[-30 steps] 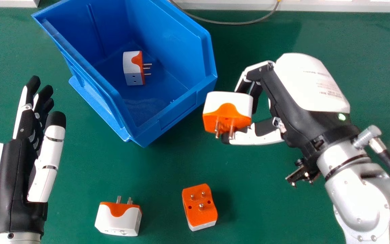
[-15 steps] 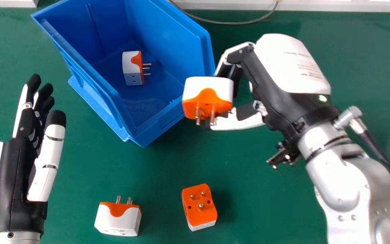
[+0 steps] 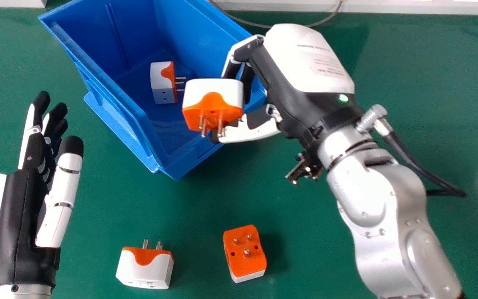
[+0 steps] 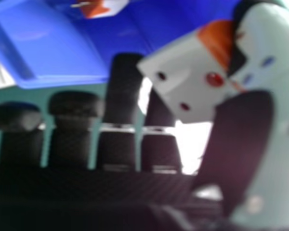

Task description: Pick all objects and put in blue box

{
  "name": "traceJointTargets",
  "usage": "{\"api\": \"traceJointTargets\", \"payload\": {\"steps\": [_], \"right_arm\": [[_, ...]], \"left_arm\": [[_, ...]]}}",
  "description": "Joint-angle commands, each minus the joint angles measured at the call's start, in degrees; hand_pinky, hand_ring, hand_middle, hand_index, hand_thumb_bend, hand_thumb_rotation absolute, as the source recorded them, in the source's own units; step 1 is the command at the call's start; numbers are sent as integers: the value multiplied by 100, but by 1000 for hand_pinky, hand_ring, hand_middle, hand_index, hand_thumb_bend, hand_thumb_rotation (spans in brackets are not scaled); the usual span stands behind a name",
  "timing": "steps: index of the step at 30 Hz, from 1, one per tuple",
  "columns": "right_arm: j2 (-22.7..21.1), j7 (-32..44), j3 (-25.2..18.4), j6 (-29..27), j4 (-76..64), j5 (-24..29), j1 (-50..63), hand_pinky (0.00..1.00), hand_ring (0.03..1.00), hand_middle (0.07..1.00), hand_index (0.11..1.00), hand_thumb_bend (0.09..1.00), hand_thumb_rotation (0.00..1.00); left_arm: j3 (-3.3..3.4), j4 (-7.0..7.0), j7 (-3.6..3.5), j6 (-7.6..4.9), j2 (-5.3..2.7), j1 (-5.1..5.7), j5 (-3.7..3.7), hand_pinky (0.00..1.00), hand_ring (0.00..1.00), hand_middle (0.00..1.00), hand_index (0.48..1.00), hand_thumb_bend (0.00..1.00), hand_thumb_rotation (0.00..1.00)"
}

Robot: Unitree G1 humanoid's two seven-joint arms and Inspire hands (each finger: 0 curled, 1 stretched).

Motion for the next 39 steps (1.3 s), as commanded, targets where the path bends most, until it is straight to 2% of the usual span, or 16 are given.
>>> {"api": "traceJointTargets", "payload": {"steps": [1, 4, 7, 8, 10, 11, 13, 16, 19, 22, 25, 27, 29, 34, 36, 39], "right_arm": [[139, -205, 5, -31, 114, -33, -317, 40, 84, 142, 177, 153, 157], [232, -301, 16, -65, 461, 38, -557, 45, 91, 152, 193, 166, 146], [313, -372, 45, -97, 877, 86, -864, 56, 105, 166, 210, 169, 154], [357, -444, 63, -96, 1041, 79, -974, 111, 171, 232, 272, 172, 183], [454, -628, 85, -120, 1396, 98, -1200, 111, 171, 232, 272, 172, 183], [498, -712, 90, -134, 1560, 123, -1305, 165, 235, 296, 334, 176, 221], [568, -837, 119, -145, 1960, 152, -1594, 173, 246, 308, 364, 182, 235], [667, -976, 149, -158, 2545, 211, -2014, 208, 296, 368, 435, 194, 261], [744, -997, 199, -105, 3063, 246, -2399, 238, 333, 415, 478, 200, 277], [863, -950, 200, 8, 3498, 335, -2727, 261, 359, 443, 498, 198, 303], [925, -954, 242, 19, 3907, 420, -3006, 283, 388, 475, 533, 194, 349], [948, -1054, 276, -51, 4149, 476, -3130, 282, 387, 475, 534, 190, 333], [993, -1082, 314, -44, 4397, 500, -3277, 280, 383, 474, 534, 187, 301], [1096, -1008, 483, 144, 4928, 474, -3641, 281, 385, 481, 530, 188, 197], [1127, -1053, 525, 168, 5127, 485, -3735, 286, 391, 487, 531, 193, 186], [1139, -1069, 582, 146, 5370, 504, -3838, 279, 382, 478, 525, 204, 187]], "left_arm": [[5, -116, -28, -46, 55, 29, -30, 984, 962, 961, 982, 385, 877], [3, -77, -48, -55, 80, 12, -24, 989, 965, 965, 985, 391, 877], [5, -59, -75, -14, 83, 8, -74, 991, 968, 967, 987, 396, 877], [5, -80, -74, 31, 76, 18, -73, 993, 972, 970, 990, 401, 877], [4, -123, -54, 85, 55, 42, -40, 993, 972, 970, 990, 401, 877], [3, -143, -50, 100, 49, 51, -29, 994, 976, 973, 992, 407, 877], [1, -141, -58, 55, 47, 48, -28, 996, 978, 975, 992, 412, 877], [5, -105, -85, 7, 52, 22, -77, 998, 984, 979, 994, 409, 876], [-2, -189, -54, 132, 42, 42, -10, 999, 986, 980, 995, 411, 876], [-22, -233, -72, 220, 34, 64, -38, 999, 987, 981, 996, 414, 878], [-16, -144, -102, 126, 42, 38, -59, 1000, 994, 989, 998, 420, 882], [-14, -96, -119, 78, 50, 17, -61, 1000, 995, 988, 996, 421, 883], [-27, -117, -140, 98, 51, 7, -83, 1000, 996, 987, 994, 422, 886], [-46, -117, -154, 78, 59, -10, -53, 1000, 998, 988, 994, 417, 899], [-43, -90, -156, 50, 56, -19, -65, 1000, 999, 989, 994, 417, 903], [-50, -103, -166, 85, 52, -5, -89, 1000, 999, 988, 992, 413, 908]]}}
